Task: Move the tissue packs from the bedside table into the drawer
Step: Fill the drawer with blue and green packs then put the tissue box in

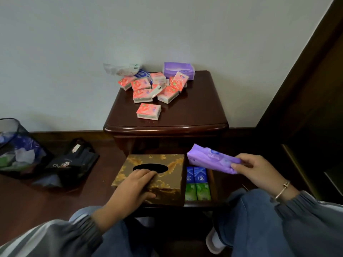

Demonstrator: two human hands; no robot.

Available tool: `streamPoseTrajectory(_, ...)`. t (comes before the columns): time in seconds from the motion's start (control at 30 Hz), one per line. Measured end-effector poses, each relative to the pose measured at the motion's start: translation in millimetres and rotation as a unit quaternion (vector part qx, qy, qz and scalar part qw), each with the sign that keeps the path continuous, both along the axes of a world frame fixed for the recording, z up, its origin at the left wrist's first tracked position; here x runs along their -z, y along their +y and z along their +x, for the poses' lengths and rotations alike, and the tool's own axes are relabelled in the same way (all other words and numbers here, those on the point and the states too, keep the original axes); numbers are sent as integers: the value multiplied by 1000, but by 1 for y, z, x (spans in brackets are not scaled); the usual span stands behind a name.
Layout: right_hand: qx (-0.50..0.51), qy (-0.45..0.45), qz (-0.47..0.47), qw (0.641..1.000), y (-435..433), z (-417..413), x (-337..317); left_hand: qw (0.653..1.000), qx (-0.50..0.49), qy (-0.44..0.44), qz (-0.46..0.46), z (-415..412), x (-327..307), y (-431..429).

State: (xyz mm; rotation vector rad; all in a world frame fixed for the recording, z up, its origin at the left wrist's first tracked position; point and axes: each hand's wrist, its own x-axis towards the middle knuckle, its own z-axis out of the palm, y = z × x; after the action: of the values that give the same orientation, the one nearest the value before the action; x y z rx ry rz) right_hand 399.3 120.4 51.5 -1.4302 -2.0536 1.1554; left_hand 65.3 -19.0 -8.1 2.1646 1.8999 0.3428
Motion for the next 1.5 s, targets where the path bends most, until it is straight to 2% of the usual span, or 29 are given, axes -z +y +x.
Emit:
streamPoseTrajectory(0.1,28,-26,4,999,8,-8,23,1000,-6,15,-23,5,15,22)
streamPoseTrajectory(0.3,131,17,40,990,11,-17,63,995,-30,25,-93,5,33,65)
streamPoseTrajectory(0.57,119,-10,46,992,18,-10,70,986,-30,85,-138,6,51,93)
streamPoseTrajectory(0.7,89,-81,106,987,18,-9,76,987,-49,83,-125,-1,56,95)
streamPoseTrajectory(0.8,28,-155,134,978,17,-22,83,989,-66,74,-112,-8,57,91)
streamPoseTrajectory(0.97,-11,-302,231,925,25,-62,98,990,-74,71,-98,-18,57,80)
streamPoseTrajectory(1.17,-72,-414,219,881,21,-103,111,991,-69,82,-82,-16,61,76)
streamPoseTrajectory(1.23,-65,-392,237,886,25,-111,116,991,-68,84,-80,-16,63,75)
streamPoseTrajectory(1.3,-72,-354,192,912,28,-118,127,991,-64,84,-81,-17,63,73)
streamPoseTrajectory(1.37,-74,-355,153,919,30,-121,143,992,-57,82,-77,-19,64,70)
streamPoseTrajectory(1.5,-84,-278,72,954,34,-121,143,995,-56,64,-54,-22,62,63)
